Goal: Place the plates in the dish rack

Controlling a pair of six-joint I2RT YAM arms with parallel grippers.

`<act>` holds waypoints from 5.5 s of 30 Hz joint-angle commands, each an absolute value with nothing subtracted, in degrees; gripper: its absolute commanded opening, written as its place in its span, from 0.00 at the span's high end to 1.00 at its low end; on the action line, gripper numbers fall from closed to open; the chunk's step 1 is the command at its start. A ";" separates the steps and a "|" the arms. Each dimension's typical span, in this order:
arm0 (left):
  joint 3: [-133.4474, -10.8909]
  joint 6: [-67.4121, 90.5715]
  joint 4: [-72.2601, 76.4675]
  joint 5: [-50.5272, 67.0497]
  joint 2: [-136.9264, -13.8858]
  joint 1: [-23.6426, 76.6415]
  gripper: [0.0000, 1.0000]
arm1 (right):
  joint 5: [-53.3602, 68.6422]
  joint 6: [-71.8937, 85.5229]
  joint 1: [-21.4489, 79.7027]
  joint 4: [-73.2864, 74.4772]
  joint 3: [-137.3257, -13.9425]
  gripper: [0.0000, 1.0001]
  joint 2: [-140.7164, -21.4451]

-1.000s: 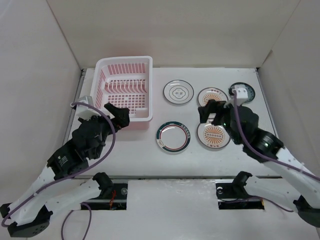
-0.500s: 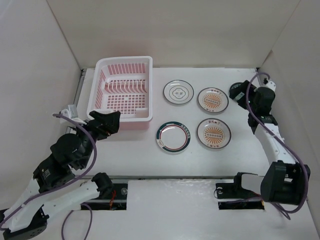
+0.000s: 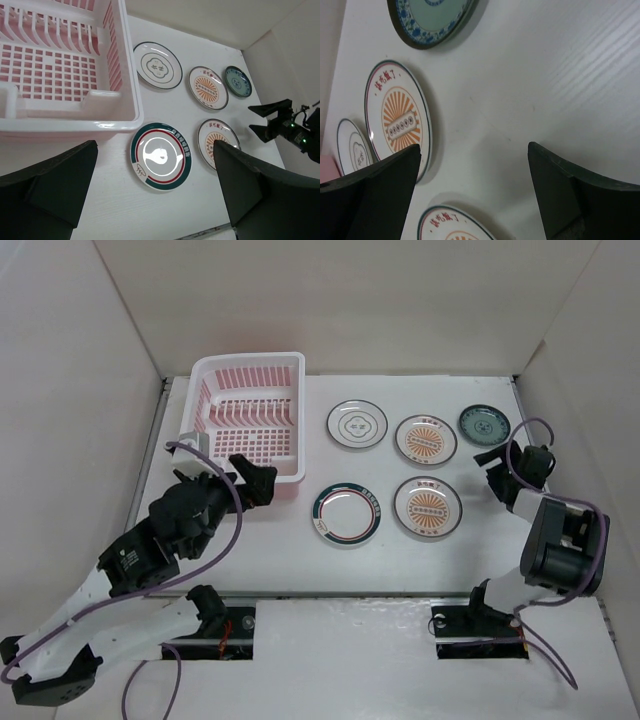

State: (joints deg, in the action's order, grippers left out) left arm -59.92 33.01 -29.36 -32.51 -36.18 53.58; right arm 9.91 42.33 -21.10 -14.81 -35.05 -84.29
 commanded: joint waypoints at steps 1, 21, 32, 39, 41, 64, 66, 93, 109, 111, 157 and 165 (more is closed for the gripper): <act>-59.77 31.73 -26.54 -30.76 -33.76 53.88 0.00 | 12.39 44.64 -22.32 -22.68 -41.46 0.09 -89.35; -59.85 30.67 -26.54 -31.29 -31.99 53.88 0.00 | 4.75 42.01 -23.47 -8.45 -63.27 0.19 -106.95; -60.38 30.67 -26.54 -31.82 -32.52 53.88 0.00 | 4.12 41.49 -23.99 -3.17 -70.12 0.30 -110.91; -60.99 31.20 -27.07 -31.82 -32.52 53.88 0.00 | 5.19 40.43 -24.52 0.61 -74.61 0.38 -113.99; -61.00 31.20 -27.07 -31.82 -32.00 53.88 0.00 | 5.19 40.43 -24.52 1.75 -75.76 0.39 -115.22; -62.75 31.73 -28.65 -32.87 -31.46 53.88 0.00 | 6.77 35.95 -24.52 15.29 -88.51 0.64 -123.22; -62.75 31.73 -28.65 -32.87 -31.46 53.88 0.00 | 6.77 35.95 -24.52 15.29 -89.12 0.71 -123.22; -64.34 31.73 -32.08 -34.37 -32.69 53.88 0.00 | 12.82 42.97 -24.52 8.71 -90.26 1.00 -119.71; -61.44 31.73 -18.91 -30.85 -41.92 53.88 0.00 | 24.77 45.79 -22.69 -3.86 -83.60 1.00 -103.02; -60.21 30.95 -12.96 -30.85 -43.50 53.88 0.00 | 24.79 42.29 -19.19 -3.87 -83.06 1.00 -100.55; -59.42 9.75 30.31 10.81 -76.73 38.14 0.38 | 49.30 17.40 6.68 -17.23 -62.84 1.00 -75.05; -55.55 10.81 36.82 14.58 -74.27 37.10 0.96 | 51.68 16.87 8.96 -17.23 -63.37 1.00 -76.11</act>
State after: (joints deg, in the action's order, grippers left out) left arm -56.25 11.05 30.74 11.44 -76.93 37.71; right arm 48.45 16.84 6.87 -14.06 -61.45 -76.55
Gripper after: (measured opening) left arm 0.082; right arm 0.037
